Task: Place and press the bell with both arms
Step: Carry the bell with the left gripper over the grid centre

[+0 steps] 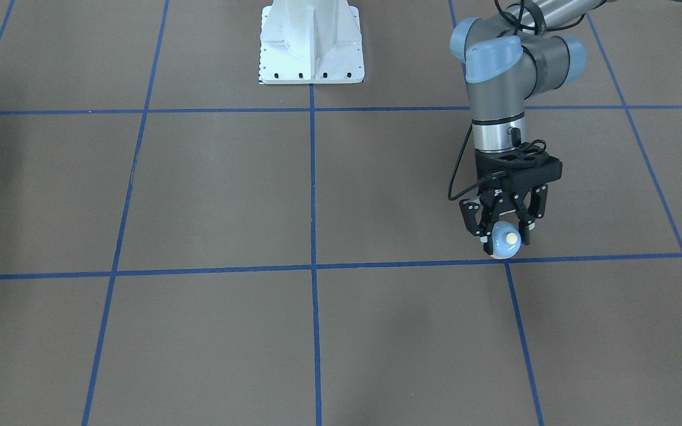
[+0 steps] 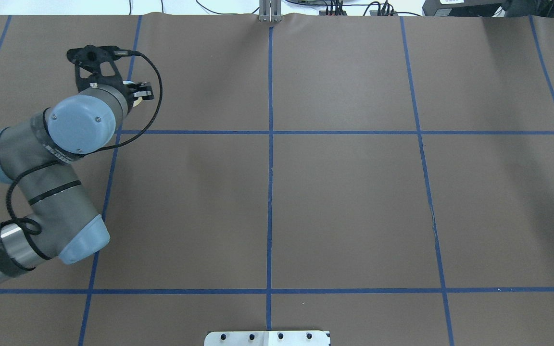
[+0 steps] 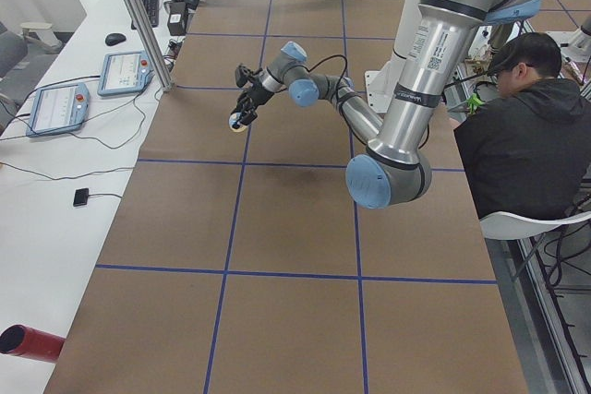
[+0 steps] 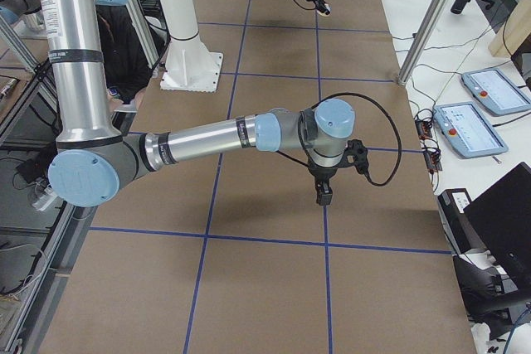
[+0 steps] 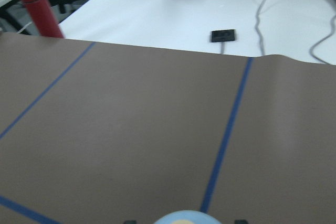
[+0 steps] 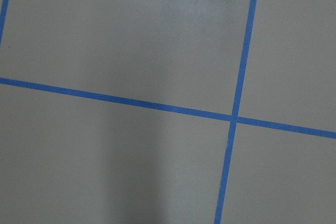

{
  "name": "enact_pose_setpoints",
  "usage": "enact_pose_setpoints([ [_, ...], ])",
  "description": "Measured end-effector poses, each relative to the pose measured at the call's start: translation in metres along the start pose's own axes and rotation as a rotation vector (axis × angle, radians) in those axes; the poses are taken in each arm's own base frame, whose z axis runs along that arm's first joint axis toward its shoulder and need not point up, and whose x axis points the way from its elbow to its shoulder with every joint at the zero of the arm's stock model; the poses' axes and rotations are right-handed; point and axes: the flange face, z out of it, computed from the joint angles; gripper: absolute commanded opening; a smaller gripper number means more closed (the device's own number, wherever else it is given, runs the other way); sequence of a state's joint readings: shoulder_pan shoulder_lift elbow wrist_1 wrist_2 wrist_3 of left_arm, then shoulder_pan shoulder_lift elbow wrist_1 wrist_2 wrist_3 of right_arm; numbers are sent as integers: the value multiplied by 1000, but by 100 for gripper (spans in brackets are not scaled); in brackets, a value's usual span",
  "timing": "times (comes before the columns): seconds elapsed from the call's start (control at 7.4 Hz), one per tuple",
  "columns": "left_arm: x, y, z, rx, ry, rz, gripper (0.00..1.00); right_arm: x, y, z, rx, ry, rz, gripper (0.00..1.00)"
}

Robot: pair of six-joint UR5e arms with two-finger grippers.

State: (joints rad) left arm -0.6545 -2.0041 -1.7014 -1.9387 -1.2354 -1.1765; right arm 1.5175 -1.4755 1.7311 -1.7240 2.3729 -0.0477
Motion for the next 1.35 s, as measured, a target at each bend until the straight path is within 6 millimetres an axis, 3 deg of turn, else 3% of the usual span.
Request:
enact_pose_setpoints([
  [0.41,68,25,13,66,249,89,0,-4,-2,0,1,-12,-5,100],
  [0.95,192,54,26,40,348,109,0,-13,-6,5,-9,-33,-15,100],
  [1.22,231,65,35,17,339,127,0,-14,-7,6,-12,-34,-15,100],
  [1.35,238,69,37,10,336,132,0,-14,-7,6,-12,-34,-15,100],
])
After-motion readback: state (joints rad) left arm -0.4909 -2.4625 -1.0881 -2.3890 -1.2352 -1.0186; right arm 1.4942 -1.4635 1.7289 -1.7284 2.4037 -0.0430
